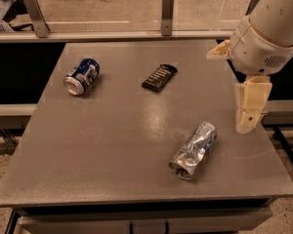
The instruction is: Move redbull can near rxbar chocolate
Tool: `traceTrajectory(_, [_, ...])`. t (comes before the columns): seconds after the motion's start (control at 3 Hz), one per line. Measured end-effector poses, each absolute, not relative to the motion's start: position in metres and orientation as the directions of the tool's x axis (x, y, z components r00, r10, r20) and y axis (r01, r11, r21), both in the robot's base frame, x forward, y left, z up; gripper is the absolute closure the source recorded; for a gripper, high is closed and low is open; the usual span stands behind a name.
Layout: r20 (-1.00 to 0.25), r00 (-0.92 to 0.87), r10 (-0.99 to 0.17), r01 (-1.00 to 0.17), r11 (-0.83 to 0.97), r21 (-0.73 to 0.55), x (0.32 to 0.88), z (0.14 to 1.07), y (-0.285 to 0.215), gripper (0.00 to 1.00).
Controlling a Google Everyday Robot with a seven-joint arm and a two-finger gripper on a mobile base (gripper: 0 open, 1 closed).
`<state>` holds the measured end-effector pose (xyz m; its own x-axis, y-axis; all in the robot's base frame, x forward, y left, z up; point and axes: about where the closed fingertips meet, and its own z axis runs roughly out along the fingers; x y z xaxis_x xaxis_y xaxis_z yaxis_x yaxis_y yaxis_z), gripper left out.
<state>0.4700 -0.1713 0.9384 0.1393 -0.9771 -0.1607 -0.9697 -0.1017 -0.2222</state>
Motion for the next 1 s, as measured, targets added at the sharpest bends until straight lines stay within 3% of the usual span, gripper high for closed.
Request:
traceTrajectory(0.33, [-0.156,0.147,-0.977,-0.968,-0.11,-0.224,0.47,0.938,-0.169,0.0])
traceTrajectory(1.0, [-0.103,0.415,-0.904,-0.908,-0.404,-0.112,0.45,0.887,-0.17,0.0])
